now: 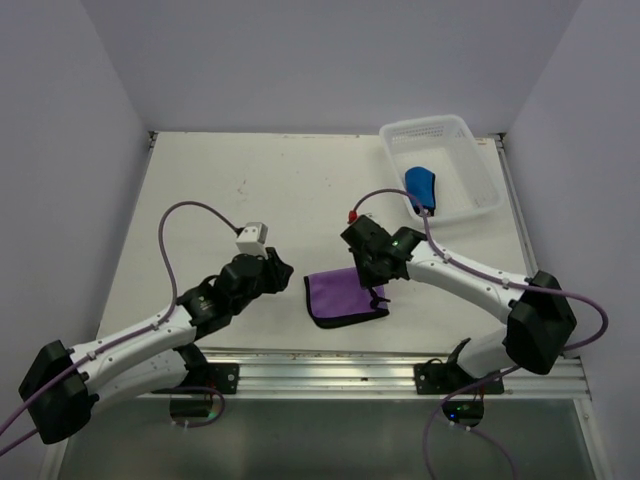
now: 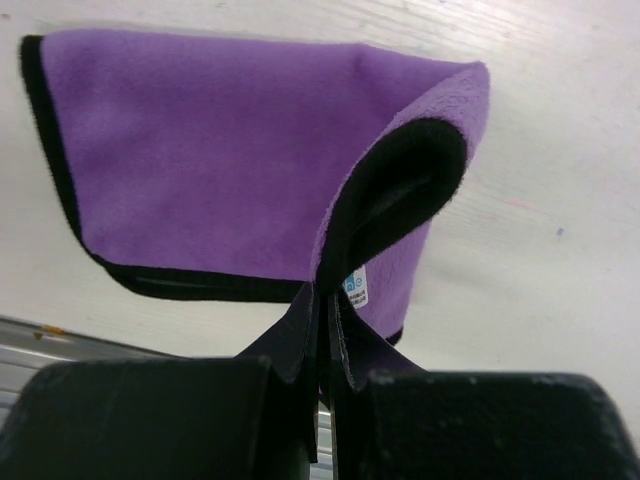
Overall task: Roll the towels
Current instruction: Fold the towel
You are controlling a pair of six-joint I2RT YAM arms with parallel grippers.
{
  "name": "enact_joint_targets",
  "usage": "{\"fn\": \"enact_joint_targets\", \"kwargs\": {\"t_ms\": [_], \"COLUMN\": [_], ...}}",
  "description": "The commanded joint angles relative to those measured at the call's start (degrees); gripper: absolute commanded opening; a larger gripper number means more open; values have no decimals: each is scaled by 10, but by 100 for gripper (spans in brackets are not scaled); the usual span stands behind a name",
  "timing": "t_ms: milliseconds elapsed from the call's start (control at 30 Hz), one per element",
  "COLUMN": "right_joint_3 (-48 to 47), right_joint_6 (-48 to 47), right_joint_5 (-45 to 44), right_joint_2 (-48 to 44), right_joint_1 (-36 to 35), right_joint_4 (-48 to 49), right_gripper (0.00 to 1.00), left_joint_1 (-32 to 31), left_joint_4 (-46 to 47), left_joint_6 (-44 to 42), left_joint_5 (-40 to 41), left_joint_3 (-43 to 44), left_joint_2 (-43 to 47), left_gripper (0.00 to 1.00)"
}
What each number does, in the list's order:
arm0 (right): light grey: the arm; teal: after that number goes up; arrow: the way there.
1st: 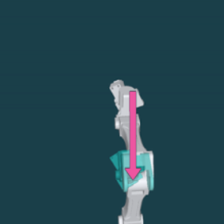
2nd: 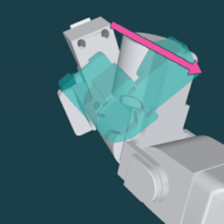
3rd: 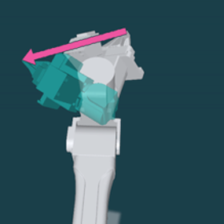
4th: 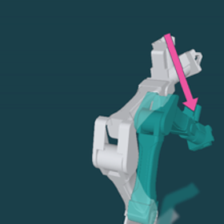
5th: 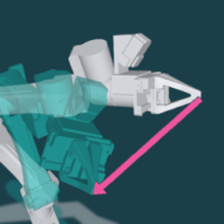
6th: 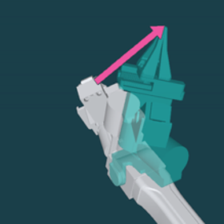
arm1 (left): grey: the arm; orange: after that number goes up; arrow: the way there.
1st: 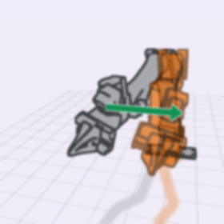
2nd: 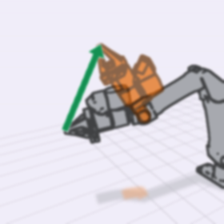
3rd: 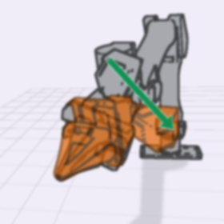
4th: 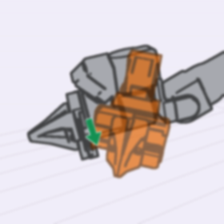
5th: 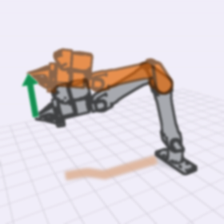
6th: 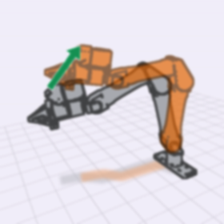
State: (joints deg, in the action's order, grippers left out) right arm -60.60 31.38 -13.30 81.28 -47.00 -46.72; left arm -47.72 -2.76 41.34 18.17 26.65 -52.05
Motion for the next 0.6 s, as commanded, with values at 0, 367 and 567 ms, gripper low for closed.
{"fn": "enact_joint_targets", "kwargs": {"t_ms": [0,367,567], "right_joint_3": [-43,-104,-121], "right_joint_6": [22,44,48], "right_joint_5": [14,33,49], "right_joint_2": [20,102,142], "right_joint_1": [-26,-90,-108], "right_joint_4": [32,68,94], "right_gripper": [0,0,0], "left_joint_1": [-2,-2,-2], "left_joint_4": [4,-6,-14], "left_joint_6": [-5,7,6], "left_joint_5": [-2,11,14], "left_joint_3": [-5,-25,-21], "left_joint_2": [11,36,34], "left_gripper": [36,37,37]}}
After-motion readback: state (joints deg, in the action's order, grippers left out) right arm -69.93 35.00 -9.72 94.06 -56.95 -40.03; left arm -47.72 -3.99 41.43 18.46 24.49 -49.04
